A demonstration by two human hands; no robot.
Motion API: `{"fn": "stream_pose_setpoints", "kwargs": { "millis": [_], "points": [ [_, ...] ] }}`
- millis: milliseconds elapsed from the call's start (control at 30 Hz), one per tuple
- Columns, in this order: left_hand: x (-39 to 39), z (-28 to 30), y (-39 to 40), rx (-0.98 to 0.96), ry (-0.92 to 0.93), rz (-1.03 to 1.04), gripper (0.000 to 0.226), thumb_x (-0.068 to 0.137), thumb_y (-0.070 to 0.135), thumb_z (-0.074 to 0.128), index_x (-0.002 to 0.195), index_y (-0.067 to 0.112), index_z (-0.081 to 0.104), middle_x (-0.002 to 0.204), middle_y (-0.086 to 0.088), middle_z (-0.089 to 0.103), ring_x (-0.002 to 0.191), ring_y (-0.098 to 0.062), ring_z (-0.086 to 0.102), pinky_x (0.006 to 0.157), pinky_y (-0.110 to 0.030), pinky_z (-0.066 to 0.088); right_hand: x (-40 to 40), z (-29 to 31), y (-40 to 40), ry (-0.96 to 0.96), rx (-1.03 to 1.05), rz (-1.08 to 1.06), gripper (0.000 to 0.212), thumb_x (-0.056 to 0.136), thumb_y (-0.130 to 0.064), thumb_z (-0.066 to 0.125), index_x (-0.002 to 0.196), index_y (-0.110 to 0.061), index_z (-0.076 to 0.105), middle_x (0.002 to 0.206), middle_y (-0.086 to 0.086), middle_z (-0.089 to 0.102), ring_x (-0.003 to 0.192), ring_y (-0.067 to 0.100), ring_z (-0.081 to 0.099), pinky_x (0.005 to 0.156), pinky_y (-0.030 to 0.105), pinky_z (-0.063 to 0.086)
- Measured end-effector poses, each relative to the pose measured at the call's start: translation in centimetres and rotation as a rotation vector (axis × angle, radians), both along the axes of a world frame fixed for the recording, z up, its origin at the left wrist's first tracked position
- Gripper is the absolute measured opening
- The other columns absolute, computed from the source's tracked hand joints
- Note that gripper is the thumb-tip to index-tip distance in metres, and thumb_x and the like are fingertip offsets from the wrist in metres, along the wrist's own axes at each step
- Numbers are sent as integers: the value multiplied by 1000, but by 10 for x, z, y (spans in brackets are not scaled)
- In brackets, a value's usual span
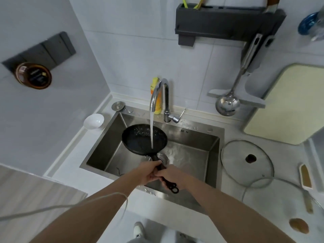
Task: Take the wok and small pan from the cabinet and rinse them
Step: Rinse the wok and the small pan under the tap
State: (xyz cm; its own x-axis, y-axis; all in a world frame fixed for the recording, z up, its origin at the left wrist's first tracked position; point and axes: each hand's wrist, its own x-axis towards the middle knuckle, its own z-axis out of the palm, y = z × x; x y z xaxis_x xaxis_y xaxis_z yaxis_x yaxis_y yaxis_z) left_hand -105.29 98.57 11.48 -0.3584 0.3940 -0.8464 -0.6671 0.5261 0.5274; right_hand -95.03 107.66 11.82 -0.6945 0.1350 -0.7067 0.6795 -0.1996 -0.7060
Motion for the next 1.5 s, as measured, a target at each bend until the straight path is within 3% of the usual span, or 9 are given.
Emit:
{"fn": "stream_pose_setpoints", "kwargs": {
  "millis": [233, 367, 467, 700, 800, 933, 1033, 1333, 1500],
  "points": [
    [12, 4, 8, 56, -12, 128, 18, 102, 19, 49, 95, 10, 62, 83, -4, 64, 63, -14, 50, 57, -24, 49, 2, -2, 19, 164, 322, 278, 21, 90, -24, 59, 73, -13, 56, 44, 1, 55, 31, 16, 50, 43, 24, 44],
    [12, 4, 12, 93, -34, 195, 17, 103, 16, 45, 101, 7, 60, 90, -9, 63, 69, -18, 50, 67, -30, 43, -4, -1, 22, 159, 429, 321, 17, 89, -20, 54, 100, -9, 61, 51, 6, 60, 32, 15, 54, 42, 26, 49],
    [11, 4, 16, 120, -43, 223, 18, 103, 16, 45, 102, 7, 60, 94, -10, 65, 76, -20, 57, 69, -31, 47, -10, 4, 30, 88, 364, 315, 25, 86, -21, 60, 101, -1, 59, 51, 9, 60, 32, 15, 53, 41, 23, 46],
    [19, -9, 12, 138, -104, 187, 24, 100, 25, 54, 107, 7, 66, 93, -12, 69, 81, -21, 64, 76, -30, 55, -11, 20, 45, -93, 212, 350, 27, 84, -10, 58, 57, -6, 53, 40, 3, 53, 34, 13, 50, 48, 20, 44],
    [22, -18, 9, 149, -104, 195, 32, 96, 29, 61, 116, 6, 67, 104, -14, 69, 81, -21, 66, 73, -28, 58, -7, 11, 45, -148, -115, 181, 24, 87, -6, 56, 64, -9, 51, 53, 5, 51, 40, 11, 49, 45, 20, 43],
    [17, -15, 13, 143, -75, 206, 25, 91, 36, 66, 94, 11, 68, 72, -5, 67, 59, -14, 60, 58, -23, 55, -9, 9, 45, -188, -512, -31, 27, 93, -8, 53, 67, -14, 50, 54, -3, 50, 39, 2, 49, 37, 13, 43],
    [7, -7, 17, 140, -21, 204, 27, 93, 35, 65, 77, 14, 63, 56, -2, 59, 48, -13, 54, 48, -21, 50, -18, 12, 42, -156, -563, -41, 23, 93, -11, 54, 70, -15, 51, 56, -5, 50, 41, 1, 48, 37, 13, 42],
    [-9, -7, 21, 194, -48, 210, 22, 102, 16, 44, 85, 8, 56, 63, -6, 64, 47, -16, 54, 50, -26, 45, -27, 27, 33, -9, 227, 223, 12, 84, -5, 54, 73, 0, 55, 50, 11, 55, 38, 20, 52, 43, 24, 45],
    [-7, -14, 26, 202, -91, 232, 23, 103, 12, 42, 91, 6, 61, 67, -6, 69, 70, -20, 54, 67, -30, 42, -20, 29, 34, 38, 547, 351, 14, 85, -8, 48, 94, -3, 58, 58, 8, 62, 38, 17, 57, 39, 24, 46]
  ]
}}
